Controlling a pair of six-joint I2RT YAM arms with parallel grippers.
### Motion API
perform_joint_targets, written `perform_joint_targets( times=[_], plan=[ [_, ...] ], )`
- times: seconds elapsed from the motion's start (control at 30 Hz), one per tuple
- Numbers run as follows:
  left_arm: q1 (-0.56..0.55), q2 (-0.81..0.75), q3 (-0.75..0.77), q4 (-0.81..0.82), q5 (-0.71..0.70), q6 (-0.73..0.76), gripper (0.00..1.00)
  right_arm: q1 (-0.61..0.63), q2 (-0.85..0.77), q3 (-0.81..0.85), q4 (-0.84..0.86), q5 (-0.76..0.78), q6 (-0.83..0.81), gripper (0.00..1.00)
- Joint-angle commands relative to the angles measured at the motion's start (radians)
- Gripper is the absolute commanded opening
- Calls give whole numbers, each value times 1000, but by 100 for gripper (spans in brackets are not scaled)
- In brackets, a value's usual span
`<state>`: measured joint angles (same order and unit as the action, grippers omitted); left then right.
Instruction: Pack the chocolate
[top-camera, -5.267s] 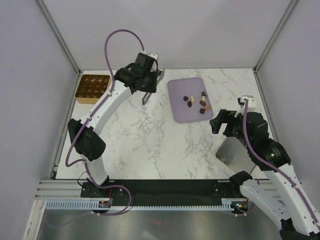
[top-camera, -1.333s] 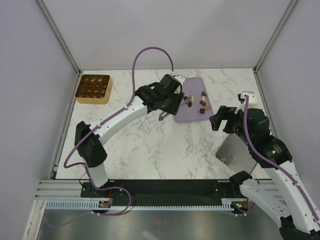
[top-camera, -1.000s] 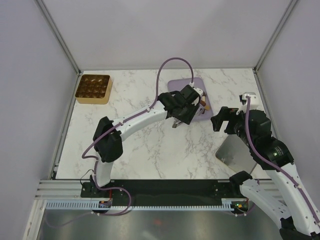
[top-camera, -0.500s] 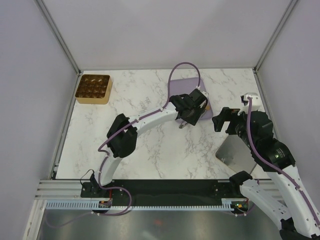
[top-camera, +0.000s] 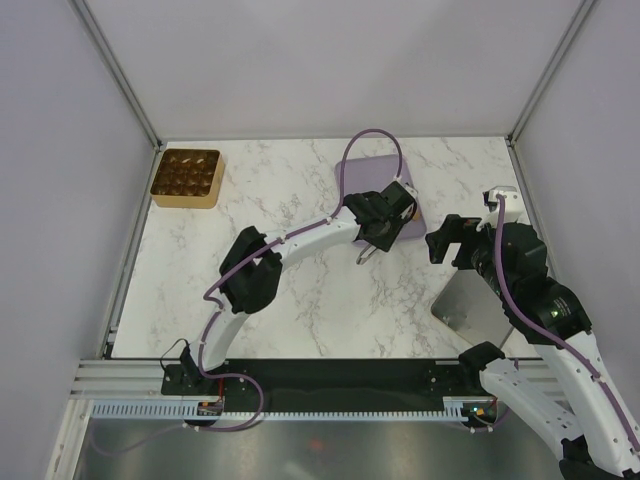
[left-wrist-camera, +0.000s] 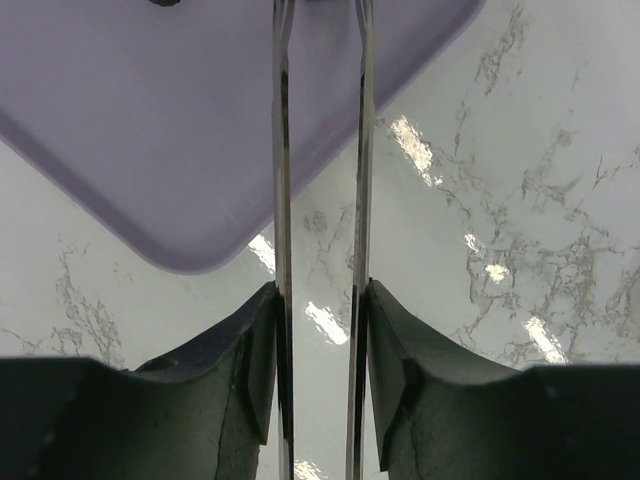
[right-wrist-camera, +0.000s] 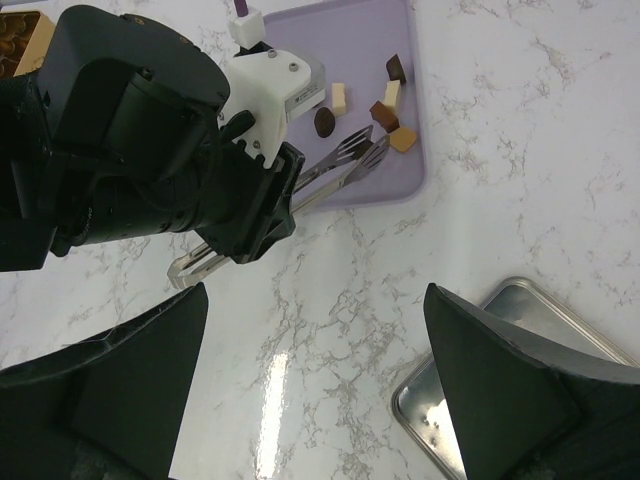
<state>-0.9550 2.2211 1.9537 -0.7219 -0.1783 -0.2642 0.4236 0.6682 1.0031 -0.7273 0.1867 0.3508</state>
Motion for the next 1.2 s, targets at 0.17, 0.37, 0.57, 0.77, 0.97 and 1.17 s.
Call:
perform_joint_targets(
  times=[0.17,0.37,0.57,0.77,0.97,1.17],
  plan=[
    [-4,-135,-18,-20,-36,-38,41,3,-15,32,8,14,-4,98],
    [35,-265,-16,-109,-44,-46,40,3,-10,31,11,-7,14,98],
    [192,-383,-12,-175,-47,-9,40,3,-7,9,26,-27,22,98],
    [464,-432,-10,-203,-29,39,40,3,1,-23,54,-69,37,98],
    [700,-394,13,-214,-27,65,40,1,5,-31,72,-69,33,98],
    [916,-330,51,-215,-12,39,40,3,19,-32,94,-113,42,98]
  ],
)
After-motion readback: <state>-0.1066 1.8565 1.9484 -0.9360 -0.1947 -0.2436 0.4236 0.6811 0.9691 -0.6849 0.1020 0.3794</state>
